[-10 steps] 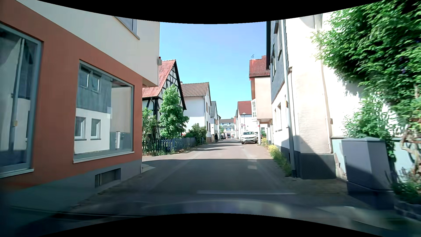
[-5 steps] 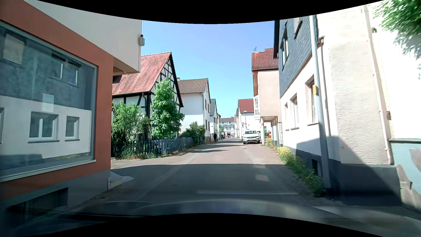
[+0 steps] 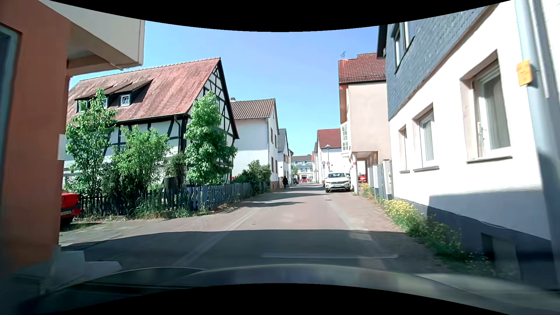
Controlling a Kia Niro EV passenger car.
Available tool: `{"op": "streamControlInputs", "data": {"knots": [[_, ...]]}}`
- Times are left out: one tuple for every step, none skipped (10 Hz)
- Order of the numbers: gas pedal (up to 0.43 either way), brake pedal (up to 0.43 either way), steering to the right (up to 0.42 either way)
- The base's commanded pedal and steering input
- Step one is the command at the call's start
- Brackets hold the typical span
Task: Follow the waypoints while adhering to traffic rules and regulations
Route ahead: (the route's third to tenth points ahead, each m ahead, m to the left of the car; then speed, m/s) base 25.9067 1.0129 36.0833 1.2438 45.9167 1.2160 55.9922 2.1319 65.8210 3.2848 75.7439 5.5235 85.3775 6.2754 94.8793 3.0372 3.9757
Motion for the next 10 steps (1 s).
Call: {"op": "streamControlInputs", "data": {"knots": [[0.059, 0.0, 0.0], [0.059, 0.0, 0.0], [0.059, 0.0, 0.0], [0.059, 0.0, 0.0], [0.059, 0.0, 0.0], [0.059, 0.0, 0.0], [0.059, 0.0, 0.0], [0.059, 0.0, 0.0], [0.059, 0.0, 0.0], [0.059, 0.0, 0.0]]}}
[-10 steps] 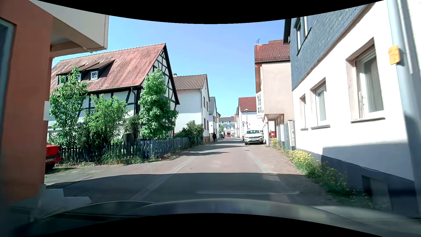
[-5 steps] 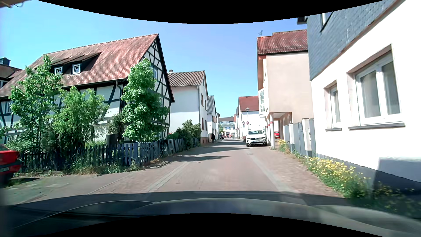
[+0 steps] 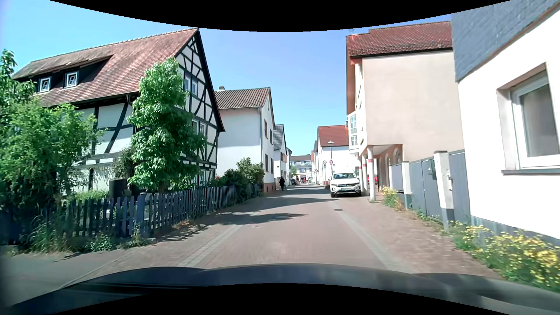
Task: Follow the waypoints while adhering to traffic rules and regulations
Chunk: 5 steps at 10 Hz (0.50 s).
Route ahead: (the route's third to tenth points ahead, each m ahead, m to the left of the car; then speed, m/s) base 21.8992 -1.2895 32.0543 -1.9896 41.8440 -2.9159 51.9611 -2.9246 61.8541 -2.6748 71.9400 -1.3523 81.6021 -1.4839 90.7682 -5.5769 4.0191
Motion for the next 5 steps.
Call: {"op": "streamControlInputs", "data": {"knots": [[0.059, 0.0, 0.0], [0.059, 0.0, 0.0], [0.059, 0.0, 0.0], [0.059, 0.0, 0.0], [0.059, 0.0, 0.0]]}}
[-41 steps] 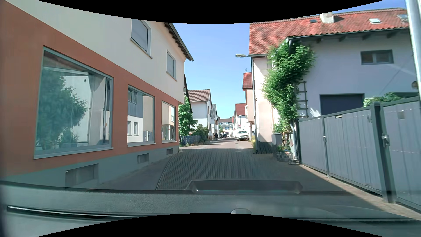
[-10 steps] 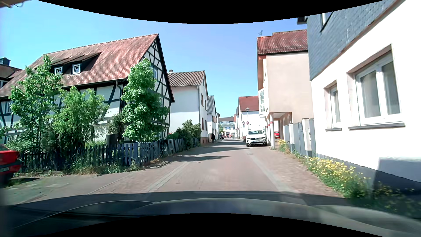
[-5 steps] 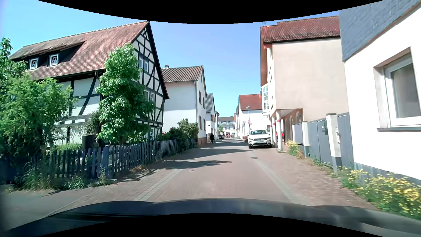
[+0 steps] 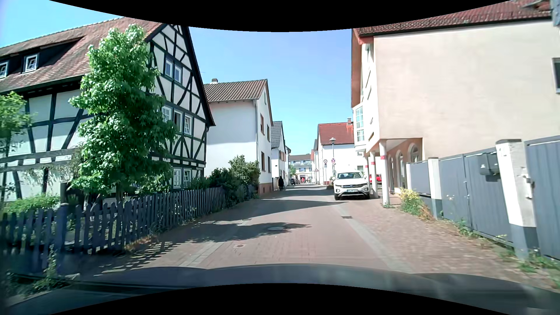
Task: Follow the waypoints while adhering to traffic rules and regulations
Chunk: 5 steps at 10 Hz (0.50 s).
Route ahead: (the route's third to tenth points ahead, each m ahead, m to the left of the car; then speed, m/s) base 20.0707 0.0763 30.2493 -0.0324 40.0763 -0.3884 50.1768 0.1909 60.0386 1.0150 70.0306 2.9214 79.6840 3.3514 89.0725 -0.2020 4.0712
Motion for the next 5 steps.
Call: {"op": "streamControlInputs", "data": {"knots": [[0.059, 0.0, 0.0], [0.059, 0.0, 0.0], [0.059, 0.0, 0.0], [0.059, 0.0, 0.0], [0.059, 0.0, 0.0]]}}
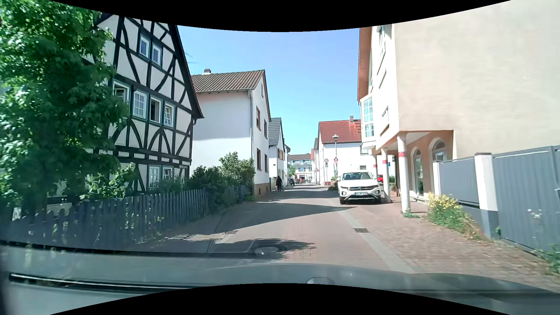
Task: Follow the waypoints while adhering to traffic rules and regulations
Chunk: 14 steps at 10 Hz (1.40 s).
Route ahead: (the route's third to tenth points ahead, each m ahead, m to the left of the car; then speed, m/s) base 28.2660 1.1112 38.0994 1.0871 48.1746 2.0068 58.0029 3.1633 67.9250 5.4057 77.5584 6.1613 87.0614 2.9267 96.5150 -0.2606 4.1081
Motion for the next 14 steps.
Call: {"op": "streamControlInputs", "data": {"knots": [[0.059, 0.0, 0.0], [0.059, 0.0, 0.0], [0.059, 0.0, -0.002], [0.059, 0.0, -0.005], [0.059, 0.0, -0.008], [0.059, 0.0, -0.012], [0.059, 0.0, -0.018], [0.059, 0.0, -0.021], [0.047, 0.0, -0.022], [0.047, 0.0, -0.023], [0.047, 0.0, -0.023], [0.047, 0.0, -0.021], [0.047, 0.0, -0.018], [0.047, 0.0, -0.011]]}}
